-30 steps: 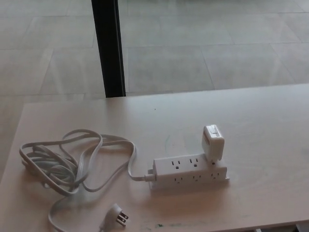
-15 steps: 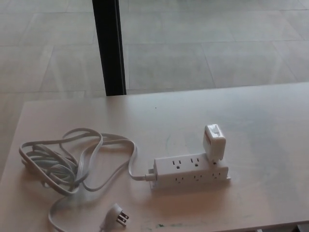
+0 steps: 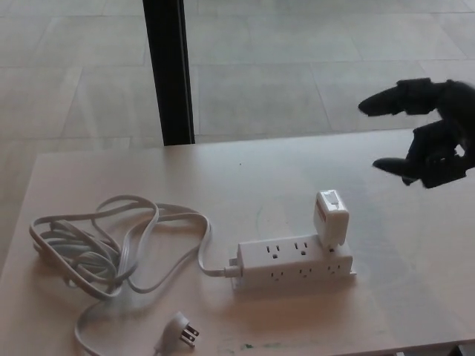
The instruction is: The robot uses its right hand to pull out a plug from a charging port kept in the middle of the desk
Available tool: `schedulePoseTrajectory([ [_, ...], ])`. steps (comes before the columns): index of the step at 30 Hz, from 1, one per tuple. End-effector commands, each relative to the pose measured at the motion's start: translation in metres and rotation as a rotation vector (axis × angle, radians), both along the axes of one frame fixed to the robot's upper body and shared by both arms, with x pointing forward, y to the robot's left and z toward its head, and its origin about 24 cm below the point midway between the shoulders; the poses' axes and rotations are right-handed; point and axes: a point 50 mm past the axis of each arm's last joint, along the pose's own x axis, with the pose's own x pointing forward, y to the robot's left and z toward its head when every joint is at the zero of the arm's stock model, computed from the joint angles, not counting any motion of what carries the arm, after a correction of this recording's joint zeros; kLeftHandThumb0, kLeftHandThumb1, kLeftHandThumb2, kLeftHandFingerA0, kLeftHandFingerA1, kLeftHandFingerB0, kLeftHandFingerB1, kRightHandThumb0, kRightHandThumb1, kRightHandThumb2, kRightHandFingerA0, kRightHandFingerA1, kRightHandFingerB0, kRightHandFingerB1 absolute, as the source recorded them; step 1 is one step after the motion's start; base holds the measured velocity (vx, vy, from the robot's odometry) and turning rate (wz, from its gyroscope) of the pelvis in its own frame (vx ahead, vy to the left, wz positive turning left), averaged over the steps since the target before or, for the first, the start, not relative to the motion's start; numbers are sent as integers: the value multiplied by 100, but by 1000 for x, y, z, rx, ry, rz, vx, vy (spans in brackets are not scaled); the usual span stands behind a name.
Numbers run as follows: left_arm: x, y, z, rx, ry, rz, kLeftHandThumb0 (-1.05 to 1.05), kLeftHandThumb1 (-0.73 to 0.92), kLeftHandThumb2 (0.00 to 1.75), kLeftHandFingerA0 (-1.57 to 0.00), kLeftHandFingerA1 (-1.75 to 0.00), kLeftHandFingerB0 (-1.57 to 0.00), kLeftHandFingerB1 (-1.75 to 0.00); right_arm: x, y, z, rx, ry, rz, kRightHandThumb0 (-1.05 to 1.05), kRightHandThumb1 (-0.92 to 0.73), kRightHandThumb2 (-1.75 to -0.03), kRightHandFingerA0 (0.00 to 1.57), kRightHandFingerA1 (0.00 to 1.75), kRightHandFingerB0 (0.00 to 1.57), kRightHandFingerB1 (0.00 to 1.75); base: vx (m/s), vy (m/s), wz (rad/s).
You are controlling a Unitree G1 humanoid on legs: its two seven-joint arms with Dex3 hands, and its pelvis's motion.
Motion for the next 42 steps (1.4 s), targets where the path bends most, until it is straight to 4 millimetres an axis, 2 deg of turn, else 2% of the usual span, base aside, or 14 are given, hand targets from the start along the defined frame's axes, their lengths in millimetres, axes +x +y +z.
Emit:
schedulePoseTrajectory([
  [1,0,9,10,33,-26,-19,-55,54,57,-85,-76,-70,-45,9,1,11,-241,-22,-13,-70,-37,-88,121,148,40,54,0,0,0],
  [2,1,10,10,30,-27,-16,-54,55,56,-85,-74,-70,-45,10,2,12,-264,-39,-12,-80,-51,-62,85,167,46,41,0,0,0],
  [13,3,9,11,46,-12,-37,-58,56,58,-83,-74,-71,-44,17,27,18,-394,-72,50,-78,-52,-58,91,136,49,38,0,0,0],
  [14,4,9,11,48,-15,-37,-59,54,58,-82,-70,-71,-45,18,31,17,-406,-63,46,-78,-41,-84,89,118,40,46,0,0,0],
  [18,5,8,10,33,-27,-33,-60,55,57,-81,-70,-70,-45,22,45,13,-428,-21,73,-76,-43,-87,86,134,29,44,0,0,0],
  [20,6,7,11,40,-28,-52,-60,56,58,-79,-68,-69,-45,23,48,11,-483,-6,95,-78,-54,-58,76,143,33,32,0,0,0],
  [27,8,7,10,35,-32,-37,-57,56,58,-80,-66,-72,-45,25,52,-5,-546,98,129,-80,-42,-83,80,104,16,42,0,0,0],
  [28,8,7,10,36,-35,-32,-58,56,58,-81,-66,-73,-46,26,51,-11,-589,134,128,-84,-56,-59,71,93,20,29,0,0,0],
  [32,8,8,11,47,-26,-38,-59,57,58,-80,-65,-70,-45,27,50,-17,-614,198,119,-86,-54,-58,58,83,21,29,0,0,0],
  [34,9,8,11,51,-34,-38,-61,56,58,-83,-69,-72,-47,26,48,-21,-661,222,110,-87,-45,-88,23,66,13,39,0,0,0],
  [35,10,8,12,52,-35,-41,-61,57,58,-80,-66,-69,-46,26,49,-21,-676,232,111,-89,-58,-59,14,57,16,29,0,0,0],
  [37,10,8,12,54,-34,-48,-60,58,58,-77,-64,-69,-45,25,50,-20,-682,246,113,-93,-49,-89,30,73,15,40,0,0,0],
  [38,9,7,12,53,-34,-46,-60,58,58,-77,-62,-68,-45,24,51,-21,-643,254,114,-86,-53,-59,51,136,17,29,0,0,0],
  [42,10,7,11,43,-34,-35,-60,58,58,-78,-63,-70,-44,24,57,-22,-628,262,132,-90,-41,-82,70,131,11,38,0,0,0],
])
